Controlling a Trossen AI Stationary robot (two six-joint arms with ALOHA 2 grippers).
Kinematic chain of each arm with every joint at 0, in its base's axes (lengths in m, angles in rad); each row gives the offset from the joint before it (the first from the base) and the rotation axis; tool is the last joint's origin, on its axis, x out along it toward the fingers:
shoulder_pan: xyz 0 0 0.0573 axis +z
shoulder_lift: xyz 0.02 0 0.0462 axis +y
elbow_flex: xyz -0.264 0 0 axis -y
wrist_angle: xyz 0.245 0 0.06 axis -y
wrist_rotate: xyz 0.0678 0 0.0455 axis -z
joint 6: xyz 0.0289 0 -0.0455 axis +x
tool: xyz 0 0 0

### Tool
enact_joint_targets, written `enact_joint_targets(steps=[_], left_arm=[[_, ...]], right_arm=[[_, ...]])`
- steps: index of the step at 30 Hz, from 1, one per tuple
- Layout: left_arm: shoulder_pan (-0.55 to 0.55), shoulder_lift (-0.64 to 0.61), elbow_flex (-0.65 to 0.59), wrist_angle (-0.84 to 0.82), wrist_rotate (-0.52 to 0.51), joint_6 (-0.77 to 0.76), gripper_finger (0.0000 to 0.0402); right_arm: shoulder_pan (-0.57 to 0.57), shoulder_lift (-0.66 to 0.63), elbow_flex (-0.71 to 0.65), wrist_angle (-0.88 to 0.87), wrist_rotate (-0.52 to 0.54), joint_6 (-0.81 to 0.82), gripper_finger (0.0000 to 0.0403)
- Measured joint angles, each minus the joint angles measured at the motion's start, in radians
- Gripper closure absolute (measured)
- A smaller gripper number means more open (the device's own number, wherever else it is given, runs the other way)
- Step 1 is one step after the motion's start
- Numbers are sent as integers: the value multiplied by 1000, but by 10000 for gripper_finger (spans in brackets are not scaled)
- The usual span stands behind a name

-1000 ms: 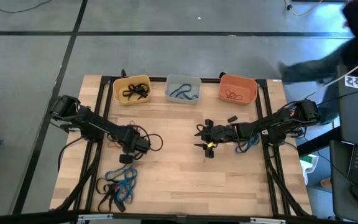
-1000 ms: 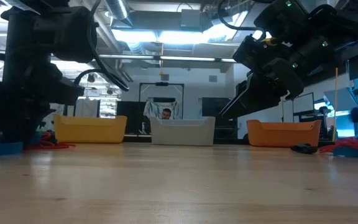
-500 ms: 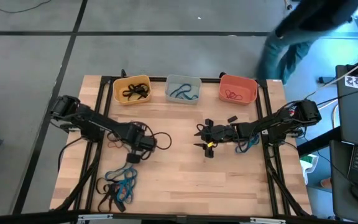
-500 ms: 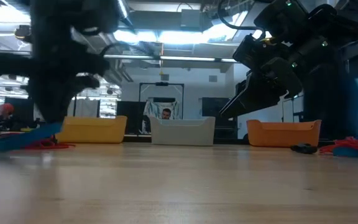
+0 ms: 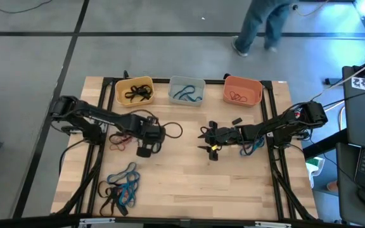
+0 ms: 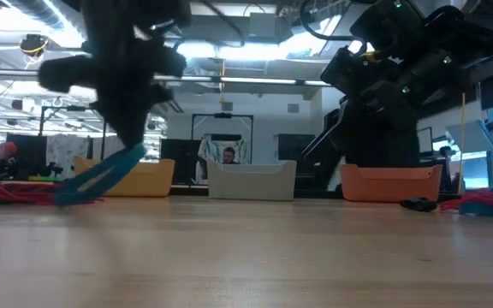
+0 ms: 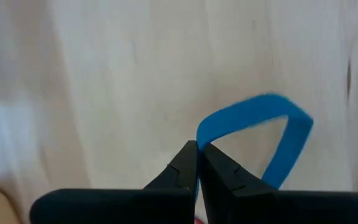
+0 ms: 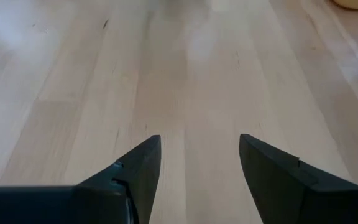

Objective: Sort rubber bands into baskets
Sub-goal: Put the blue rubber band into the grey bin

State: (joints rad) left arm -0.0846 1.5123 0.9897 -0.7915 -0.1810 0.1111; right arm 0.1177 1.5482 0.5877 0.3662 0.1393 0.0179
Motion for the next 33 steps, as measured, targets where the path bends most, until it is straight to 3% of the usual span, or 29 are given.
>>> enact_joint_targets(steps=[8, 13, 22, 33], left_arm=[[78, -167, 0, 230, 0, 55, 395], [135, -191, 1, 418, -2, 118, 398], [254, -134, 0, 721, -6, 119, 389], [408, 25, 0, 1023, -6, 150, 390]], right_arm=[[0, 0, 0, 0, 18, 0, 185], [0, 0, 0, 1, 18, 0, 185], [0, 0, 0, 1, 18, 0, 185], [0, 0, 0, 0, 18, 0, 185]])
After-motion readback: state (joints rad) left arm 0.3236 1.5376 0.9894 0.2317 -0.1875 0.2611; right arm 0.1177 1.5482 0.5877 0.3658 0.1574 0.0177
